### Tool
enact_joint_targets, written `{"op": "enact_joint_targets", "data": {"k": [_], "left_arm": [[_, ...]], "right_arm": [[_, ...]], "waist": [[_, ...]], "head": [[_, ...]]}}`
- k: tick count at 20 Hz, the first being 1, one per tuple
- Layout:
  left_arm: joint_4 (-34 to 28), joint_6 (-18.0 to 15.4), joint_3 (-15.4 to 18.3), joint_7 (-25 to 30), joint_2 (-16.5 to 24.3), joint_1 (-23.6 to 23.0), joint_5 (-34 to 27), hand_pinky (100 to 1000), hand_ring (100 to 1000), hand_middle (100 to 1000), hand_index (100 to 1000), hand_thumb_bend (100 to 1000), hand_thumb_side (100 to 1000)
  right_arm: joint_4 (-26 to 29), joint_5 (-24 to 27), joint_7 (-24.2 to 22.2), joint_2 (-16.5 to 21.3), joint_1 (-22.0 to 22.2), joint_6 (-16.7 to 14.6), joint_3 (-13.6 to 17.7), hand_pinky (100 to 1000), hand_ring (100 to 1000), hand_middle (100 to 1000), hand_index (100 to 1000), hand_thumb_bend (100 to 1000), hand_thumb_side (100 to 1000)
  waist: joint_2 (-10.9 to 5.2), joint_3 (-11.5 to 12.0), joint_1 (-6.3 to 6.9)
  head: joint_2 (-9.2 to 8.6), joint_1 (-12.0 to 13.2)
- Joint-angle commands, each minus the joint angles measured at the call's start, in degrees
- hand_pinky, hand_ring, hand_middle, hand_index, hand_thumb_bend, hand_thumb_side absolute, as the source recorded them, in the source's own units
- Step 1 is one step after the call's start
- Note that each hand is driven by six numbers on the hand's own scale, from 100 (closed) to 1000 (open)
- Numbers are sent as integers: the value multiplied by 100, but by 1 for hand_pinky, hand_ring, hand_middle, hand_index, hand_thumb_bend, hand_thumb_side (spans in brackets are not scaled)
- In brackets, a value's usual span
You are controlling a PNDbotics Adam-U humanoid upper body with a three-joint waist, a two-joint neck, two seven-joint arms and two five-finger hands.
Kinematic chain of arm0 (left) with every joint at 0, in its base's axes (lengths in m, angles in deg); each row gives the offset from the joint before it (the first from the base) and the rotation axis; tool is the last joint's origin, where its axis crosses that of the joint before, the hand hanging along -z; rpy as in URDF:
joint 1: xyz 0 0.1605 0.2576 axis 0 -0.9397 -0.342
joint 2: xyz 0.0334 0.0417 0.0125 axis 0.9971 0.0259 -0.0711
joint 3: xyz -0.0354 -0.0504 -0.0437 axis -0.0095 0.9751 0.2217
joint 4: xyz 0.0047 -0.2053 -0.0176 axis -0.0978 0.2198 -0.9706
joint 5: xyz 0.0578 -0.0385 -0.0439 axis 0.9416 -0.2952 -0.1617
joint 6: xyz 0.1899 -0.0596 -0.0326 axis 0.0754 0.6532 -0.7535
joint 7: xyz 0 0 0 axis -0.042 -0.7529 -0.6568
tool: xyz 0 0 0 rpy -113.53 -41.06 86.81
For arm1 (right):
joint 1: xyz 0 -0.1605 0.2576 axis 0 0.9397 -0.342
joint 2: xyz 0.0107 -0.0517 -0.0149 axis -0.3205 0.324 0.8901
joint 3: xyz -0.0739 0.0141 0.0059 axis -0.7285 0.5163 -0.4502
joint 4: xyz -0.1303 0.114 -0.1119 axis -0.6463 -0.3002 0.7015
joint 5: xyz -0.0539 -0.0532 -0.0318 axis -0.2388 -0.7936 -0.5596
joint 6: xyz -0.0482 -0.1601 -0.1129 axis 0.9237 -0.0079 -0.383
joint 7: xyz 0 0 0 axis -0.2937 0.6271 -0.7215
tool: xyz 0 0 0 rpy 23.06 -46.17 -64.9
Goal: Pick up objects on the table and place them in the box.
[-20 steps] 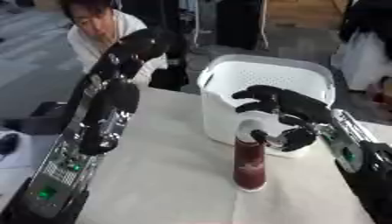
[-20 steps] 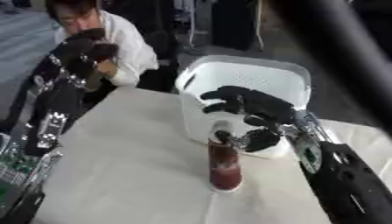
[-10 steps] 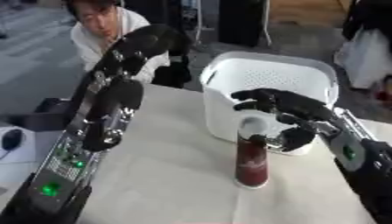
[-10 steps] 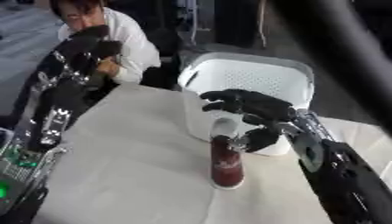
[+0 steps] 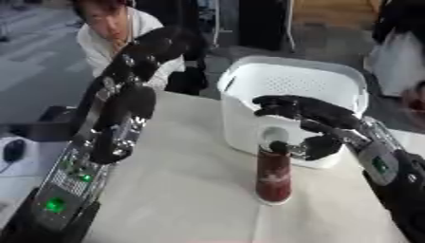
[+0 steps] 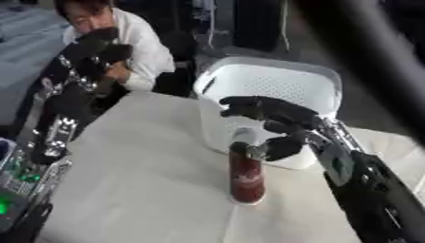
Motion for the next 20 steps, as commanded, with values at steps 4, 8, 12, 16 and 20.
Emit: {"op": "enact_joint_targets", "data": {"k": [4,8,12,16,20], "left_arm": [[-92,0,23,26,59,84,-25,906,848,916,906,100,650],[-92,-1,23,26,59,87,-25,906,848,916,906,100,650],[-92,-2,17,33,62,88,-23,906,848,916,906,100,649],[-92,-1,17,33,65,88,-24,906,848,916,906,100,649],[-92,-2,16,33,68,86,-23,906,848,916,906,100,649]], "right_arm": [[82,209,-959,46,-61,-742,-15,897,894,988,943,344,1000],[98,301,-1088,24,-16,-742,-72,896,892,987,944,341,1000],[130,401,-1223,7,7,-742,-127,898,892,988,944,341,1000],[160,469,-1351,-5,25,-742,-155,901,892,989,943,341,1000],[175,498,-1422,-15,42,-742,-158,902,890,989,943,341,1000]], "waist": [[-43,22,6],[-42,25,6],[-40,25,5],[-43,22,4],[-46,16,4]], "head": [[-9,91],[-20,94],[-55,75],[-123,37],[-170,37]]}}
